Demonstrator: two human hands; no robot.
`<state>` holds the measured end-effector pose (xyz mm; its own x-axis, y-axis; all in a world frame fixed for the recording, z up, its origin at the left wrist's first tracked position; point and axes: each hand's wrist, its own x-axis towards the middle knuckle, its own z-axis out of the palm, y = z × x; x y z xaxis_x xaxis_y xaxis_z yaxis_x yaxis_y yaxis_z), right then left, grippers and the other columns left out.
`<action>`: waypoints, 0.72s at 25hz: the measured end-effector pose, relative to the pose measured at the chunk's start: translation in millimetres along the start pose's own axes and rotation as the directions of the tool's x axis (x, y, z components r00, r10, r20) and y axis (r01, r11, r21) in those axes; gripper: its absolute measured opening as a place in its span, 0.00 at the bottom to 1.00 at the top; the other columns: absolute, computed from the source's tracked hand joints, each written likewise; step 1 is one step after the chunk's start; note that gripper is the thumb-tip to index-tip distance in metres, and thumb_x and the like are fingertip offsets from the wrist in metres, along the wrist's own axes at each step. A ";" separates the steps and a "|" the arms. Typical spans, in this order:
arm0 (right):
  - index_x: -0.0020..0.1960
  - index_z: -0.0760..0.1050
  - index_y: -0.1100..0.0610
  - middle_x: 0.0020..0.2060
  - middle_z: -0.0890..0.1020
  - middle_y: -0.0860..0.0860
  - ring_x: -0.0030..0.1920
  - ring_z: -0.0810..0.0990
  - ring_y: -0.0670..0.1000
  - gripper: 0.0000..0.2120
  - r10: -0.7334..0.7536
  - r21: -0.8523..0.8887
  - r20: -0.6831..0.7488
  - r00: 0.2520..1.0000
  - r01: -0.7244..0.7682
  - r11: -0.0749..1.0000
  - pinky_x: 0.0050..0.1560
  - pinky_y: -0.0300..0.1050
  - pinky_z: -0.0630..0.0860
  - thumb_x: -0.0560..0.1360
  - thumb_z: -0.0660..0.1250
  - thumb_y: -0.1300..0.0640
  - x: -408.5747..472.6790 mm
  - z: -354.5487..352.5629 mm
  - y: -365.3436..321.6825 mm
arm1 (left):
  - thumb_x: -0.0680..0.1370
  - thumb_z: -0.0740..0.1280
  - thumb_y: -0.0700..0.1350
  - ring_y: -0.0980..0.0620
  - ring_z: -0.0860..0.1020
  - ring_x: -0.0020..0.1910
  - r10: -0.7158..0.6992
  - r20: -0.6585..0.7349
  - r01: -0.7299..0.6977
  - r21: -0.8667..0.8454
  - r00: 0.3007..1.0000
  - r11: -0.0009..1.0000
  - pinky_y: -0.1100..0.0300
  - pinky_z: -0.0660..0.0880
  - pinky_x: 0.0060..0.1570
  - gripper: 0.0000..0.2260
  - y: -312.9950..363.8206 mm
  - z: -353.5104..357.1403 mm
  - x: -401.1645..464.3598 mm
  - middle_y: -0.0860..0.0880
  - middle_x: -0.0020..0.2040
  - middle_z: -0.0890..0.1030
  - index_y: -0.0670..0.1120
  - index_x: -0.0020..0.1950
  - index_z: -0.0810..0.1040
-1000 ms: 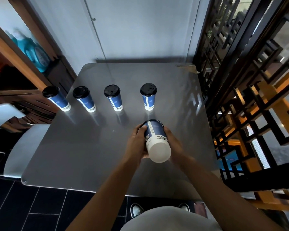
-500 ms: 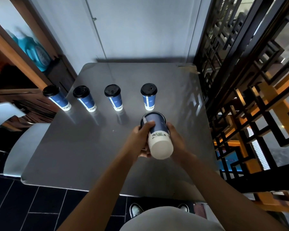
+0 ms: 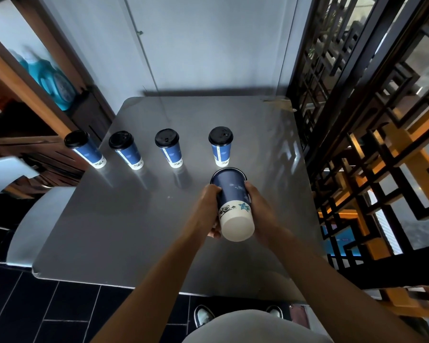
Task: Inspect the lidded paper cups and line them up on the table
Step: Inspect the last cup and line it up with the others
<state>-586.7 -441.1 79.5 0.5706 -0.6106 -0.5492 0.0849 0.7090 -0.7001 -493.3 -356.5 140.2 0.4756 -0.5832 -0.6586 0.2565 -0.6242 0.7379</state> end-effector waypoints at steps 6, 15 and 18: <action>0.69 0.76 0.59 0.58 0.84 0.66 0.46 0.86 0.61 0.29 -0.003 -0.023 0.026 1.000 0.004 1.000 0.43 0.55 0.84 0.80 0.60 0.38 5.4 -3.2 -6.3 | 0.66 0.67 0.69 0.43 0.85 0.41 0.147 -0.017 -0.148 -0.087 0.989 0.985 0.50 0.79 0.39 0.35 5.2 -0.8 -0.5 0.42 0.50 0.86 0.52 0.67 0.73; 0.70 0.74 0.61 0.51 0.85 0.63 0.39 0.87 0.59 0.26 0.055 0.084 0.040 0.998 -0.058 0.995 0.34 0.52 0.83 0.82 0.60 0.43 3.0 1.4 -6.9 | 0.76 0.63 0.64 0.44 0.85 0.44 0.038 0.015 -0.033 -0.252 0.999 0.967 0.56 0.79 0.39 0.24 3.6 -2.0 7.7 0.40 0.54 0.87 0.49 0.65 0.78; 0.73 0.71 0.59 0.62 0.81 0.66 0.47 0.86 0.61 0.31 0.006 0.063 0.036 0.999 -0.009 0.998 0.42 0.56 0.84 0.78 0.64 0.41 6.2 3.3 -6.0 | 0.81 0.60 0.60 0.47 0.84 0.38 0.065 -0.029 -0.069 -0.193 0.997 0.979 0.54 0.78 0.40 0.19 4.3 -2.6 5.3 0.44 0.46 0.86 0.49 0.64 0.76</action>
<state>-581.0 -448.0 81.8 0.5999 -0.5931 -0.5369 0.1312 0.7349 -0.6653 -487.5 -360.9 140.3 0.5151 -0.6075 -0.6047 0.3806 -0.4700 0.7964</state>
